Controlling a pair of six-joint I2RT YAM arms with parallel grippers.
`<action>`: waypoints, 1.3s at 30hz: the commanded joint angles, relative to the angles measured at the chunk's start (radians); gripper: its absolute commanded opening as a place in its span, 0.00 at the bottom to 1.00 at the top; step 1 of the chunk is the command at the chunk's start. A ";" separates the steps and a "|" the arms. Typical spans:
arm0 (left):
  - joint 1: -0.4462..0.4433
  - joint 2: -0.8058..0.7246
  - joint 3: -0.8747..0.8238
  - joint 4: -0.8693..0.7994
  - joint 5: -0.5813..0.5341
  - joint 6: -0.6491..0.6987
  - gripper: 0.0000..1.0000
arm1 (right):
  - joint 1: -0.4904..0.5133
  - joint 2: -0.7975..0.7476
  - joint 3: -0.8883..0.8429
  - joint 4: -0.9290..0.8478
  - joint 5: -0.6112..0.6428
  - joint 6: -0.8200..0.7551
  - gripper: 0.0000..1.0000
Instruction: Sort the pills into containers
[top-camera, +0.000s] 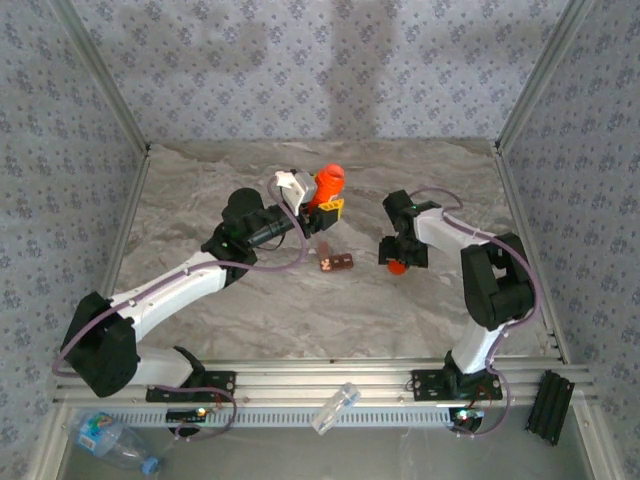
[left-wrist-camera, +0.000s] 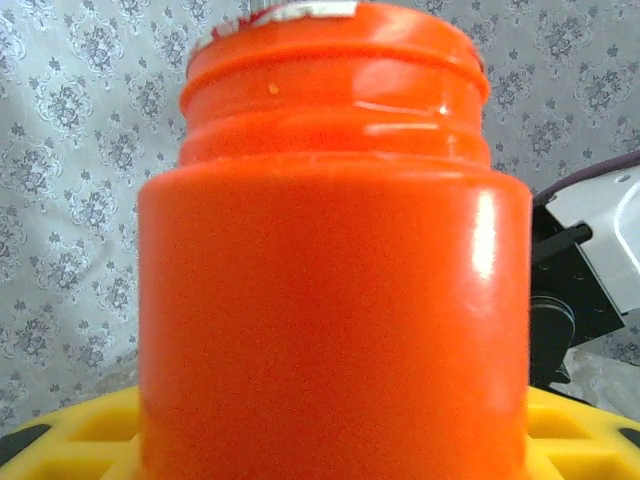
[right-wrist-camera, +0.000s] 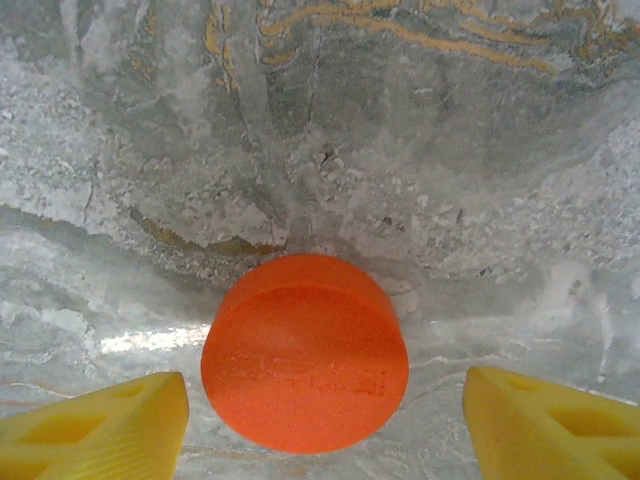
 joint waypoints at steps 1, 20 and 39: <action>0.006 -0.030 0.039 0.032 0.029 -0.014 0.00 | -0.009 0.023 -0.002 0.007 -0.007 -0.020 0.73; 0.001 -0.005 0.056 0.015 0.034 -0.020 0.00 | -0.022 0.057 -0.011 0.050 -0.050 -0.031 0.55; 0.007 0.067 -0.036 0.083 0.037 0.061 0.00 | -0.025 -0.180 0.263 -0.167 -0.190 -0.059 0.41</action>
